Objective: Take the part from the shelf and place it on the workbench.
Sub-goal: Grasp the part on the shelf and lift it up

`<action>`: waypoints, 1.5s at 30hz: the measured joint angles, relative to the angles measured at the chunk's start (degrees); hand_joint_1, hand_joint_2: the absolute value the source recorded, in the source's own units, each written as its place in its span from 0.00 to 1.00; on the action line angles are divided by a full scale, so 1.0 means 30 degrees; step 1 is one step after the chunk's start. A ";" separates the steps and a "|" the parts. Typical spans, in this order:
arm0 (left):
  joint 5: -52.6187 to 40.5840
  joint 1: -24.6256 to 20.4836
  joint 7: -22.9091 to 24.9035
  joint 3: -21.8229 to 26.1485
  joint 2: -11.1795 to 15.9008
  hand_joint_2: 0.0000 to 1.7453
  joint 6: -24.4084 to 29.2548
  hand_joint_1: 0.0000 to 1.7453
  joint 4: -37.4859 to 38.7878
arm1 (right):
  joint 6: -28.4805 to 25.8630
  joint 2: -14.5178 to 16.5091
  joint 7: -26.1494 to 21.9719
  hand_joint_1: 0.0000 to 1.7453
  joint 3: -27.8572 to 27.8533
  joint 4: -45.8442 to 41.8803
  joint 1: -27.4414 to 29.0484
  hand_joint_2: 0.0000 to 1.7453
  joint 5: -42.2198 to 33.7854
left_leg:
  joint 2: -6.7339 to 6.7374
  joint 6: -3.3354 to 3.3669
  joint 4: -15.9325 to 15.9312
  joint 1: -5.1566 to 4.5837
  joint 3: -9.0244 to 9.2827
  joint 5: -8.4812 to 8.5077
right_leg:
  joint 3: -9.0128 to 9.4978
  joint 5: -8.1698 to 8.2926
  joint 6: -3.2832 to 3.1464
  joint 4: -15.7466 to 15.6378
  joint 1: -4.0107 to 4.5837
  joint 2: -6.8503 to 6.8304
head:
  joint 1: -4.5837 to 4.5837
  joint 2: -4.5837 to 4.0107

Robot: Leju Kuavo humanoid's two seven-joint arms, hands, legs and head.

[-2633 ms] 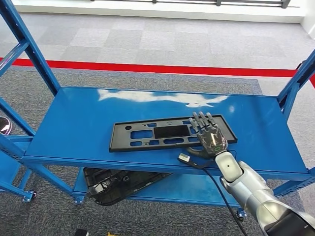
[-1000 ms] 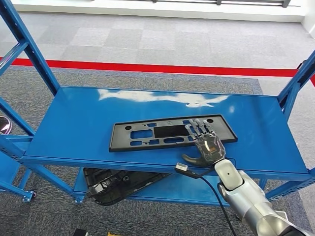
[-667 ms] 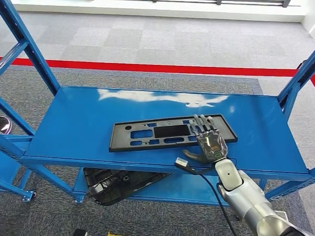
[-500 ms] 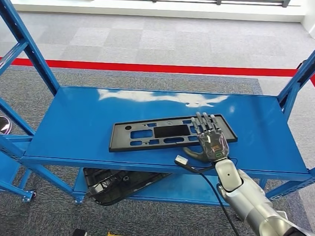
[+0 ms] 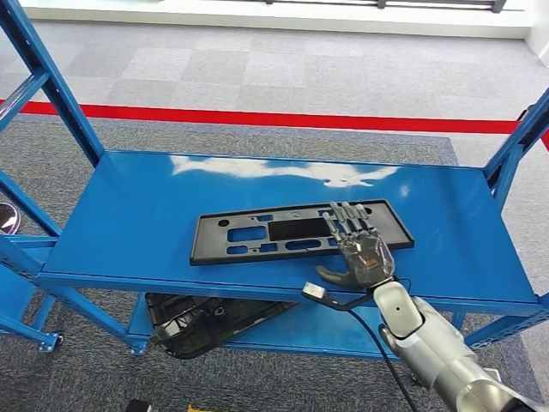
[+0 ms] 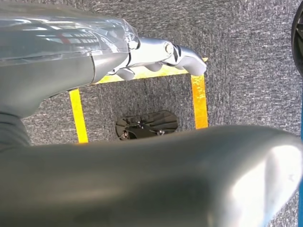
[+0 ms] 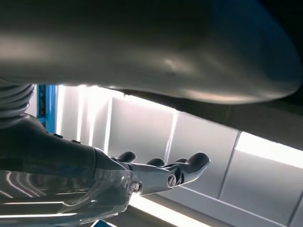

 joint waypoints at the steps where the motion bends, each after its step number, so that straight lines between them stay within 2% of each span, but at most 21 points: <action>1: -0.0013 0.0000 -0.0040 0.0000 0.0000 0.00 0.0000 0.00 0.0000 | 0.0011 0.0007 -0.0279 0.00 -0.0057 0.0102 0.0000 0.00 -0.0002 | 0.0000 0.0000 0.0000 0.0000 -0.0001 0.0000 | 0.0000 0.0000 0.0000 0.0000 0.0000 0.0000 | 0.0000 0.0000; 10: -0.0115 0.0001 0.0060 0.0015 0.0000 0.00 -0.0060 0.00 0.0000 | 0.0408 0.0257 -0.2172 0.00 -0.0794 0.1027 0.0004 0.00 -0.0007 | -0.0001 0.0000 0.0000 0.0000 -0.0004 0.0000 | -0.0001 0.0000 0.0000 0.0000 0.0000 -0.0001 | 0.0000 0.0000; 18: -0.0386 0.0000 -0.0081 0.0015 0.0000 0.00 0.0259 0.00 0.0000 | 0.0763 0.0397 -0.2555 0.00 -0.1347 0.1469 -0.0040 0.00 -0.0109 | 0.0000 0.0000 0.0000 0.0000 -0.0009 0.0000 | 0.0000 0.0000 0.0000 0.0000 0.0000 -0.0001 | 0.0000 0.0000; 28: -0.0588 0.0002 0.0044 0.0015 0.0000 0.00 0.0233 0.00 0.0000 | 0.2496 0.0663 -0.4586 0.00 -0.2261 0.1792 -0.0812 0.00 -0.2372 | 0.0000 0.0000 0.0000 -0.0001 -0.0009 0.0001 | 0.0002 0.0002 0.0000 0.0001 0.0000 -0.0001 | 0.0000 0.0000; 36: -0.0597 0.0000 -0.0377 0.0024 0.0000 0.00 0.0148 0.00 0.0000 | 0.3344 0.0730 -0.4684 0.00 -0.2373 0.1594 -0.1595 0.00 -0.2391 | -0.0001 0.0000 0.0000 0.0000 -0.0011 0.0001 | -0.0001 0.0001 0.0001 0.0002 0.0000 -0.0002 | 0.0000 0.0000; 45: -0.0750 0.0004 -0.0062 0.0051 0.0000 0.00 -0.0157 0.00 0.0000 | 0.3750 0.0905 -0.4770 0.00 -0.2306 0.1592 -0.1895 0.00 -0.2382 | -0.0001 0.0000 0.0000 0.0000 -0.0015 0.0001 | 0.0000 0.0002 0.0000 0.0002 0.0000 -0.0002 | 0.0000 0.0000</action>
